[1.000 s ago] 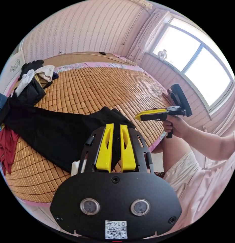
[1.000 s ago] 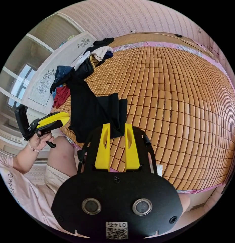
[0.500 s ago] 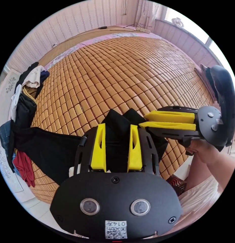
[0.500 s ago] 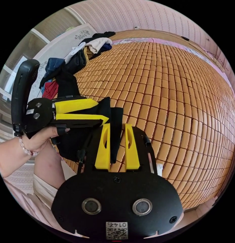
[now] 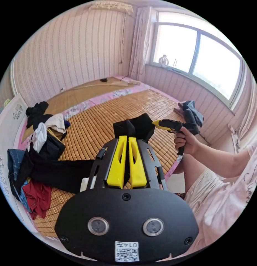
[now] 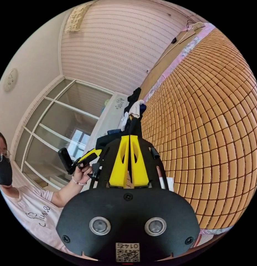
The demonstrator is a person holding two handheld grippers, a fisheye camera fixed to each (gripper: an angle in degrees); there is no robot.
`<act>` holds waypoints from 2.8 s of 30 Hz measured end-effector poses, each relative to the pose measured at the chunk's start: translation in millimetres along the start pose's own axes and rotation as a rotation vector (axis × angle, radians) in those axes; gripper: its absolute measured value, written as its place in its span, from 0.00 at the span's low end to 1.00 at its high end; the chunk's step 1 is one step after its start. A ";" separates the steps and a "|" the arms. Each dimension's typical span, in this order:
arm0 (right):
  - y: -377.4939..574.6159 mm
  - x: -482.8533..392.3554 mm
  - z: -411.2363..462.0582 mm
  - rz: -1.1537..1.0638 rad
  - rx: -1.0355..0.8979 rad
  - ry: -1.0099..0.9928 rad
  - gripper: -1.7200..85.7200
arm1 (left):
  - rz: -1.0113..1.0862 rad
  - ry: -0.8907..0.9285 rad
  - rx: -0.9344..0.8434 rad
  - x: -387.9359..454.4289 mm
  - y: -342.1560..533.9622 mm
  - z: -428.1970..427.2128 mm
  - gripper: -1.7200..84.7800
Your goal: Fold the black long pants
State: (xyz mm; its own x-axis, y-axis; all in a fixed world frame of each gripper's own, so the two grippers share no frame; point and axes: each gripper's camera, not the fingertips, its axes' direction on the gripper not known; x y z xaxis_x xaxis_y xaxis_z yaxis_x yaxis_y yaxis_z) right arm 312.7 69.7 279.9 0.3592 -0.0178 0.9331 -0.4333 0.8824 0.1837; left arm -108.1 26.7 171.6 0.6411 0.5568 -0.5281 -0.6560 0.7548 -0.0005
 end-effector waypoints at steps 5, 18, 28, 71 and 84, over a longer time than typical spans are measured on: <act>-48.5 -92.9 -116.4 -0.186 0.282 -0.141 0.02 | 0.273 0.091 0.358 85.9 -60.1 -101.3 0.01; -139.1 -490.4 -312.2 -0.813 0.648 0.160 0.02 | 0.519 0.017 0.764 185.4 -144.4 -288.3 0.01; -111.3 -345.1 -171.8 -0.587 0.211 0.219 0.02 | 0.274 0.164 0.525 175.4 13.1 -166.9 0.01; 81.3 -7.2 147.1 -0.332 -0.706 1.123 0.15 | -1.098 -0.521 -0.313 -317.1 425.2 -21.2 0.16; 73.9 51.0 211.6 -0.397 -0.619 1.426 0.06 | -1.016 -0.537 -0.460 -360.8 398.1 38.1 0.02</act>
State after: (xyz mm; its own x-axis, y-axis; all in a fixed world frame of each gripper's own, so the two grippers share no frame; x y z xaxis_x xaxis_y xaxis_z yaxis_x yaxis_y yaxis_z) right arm 124.0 34.5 406.4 0.9565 -0.1617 -0.2428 0.1290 0.9810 -0.1453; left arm -585.3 139.4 394.3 0.9520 -0.0565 0.3009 0.2248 0.7962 -0.5617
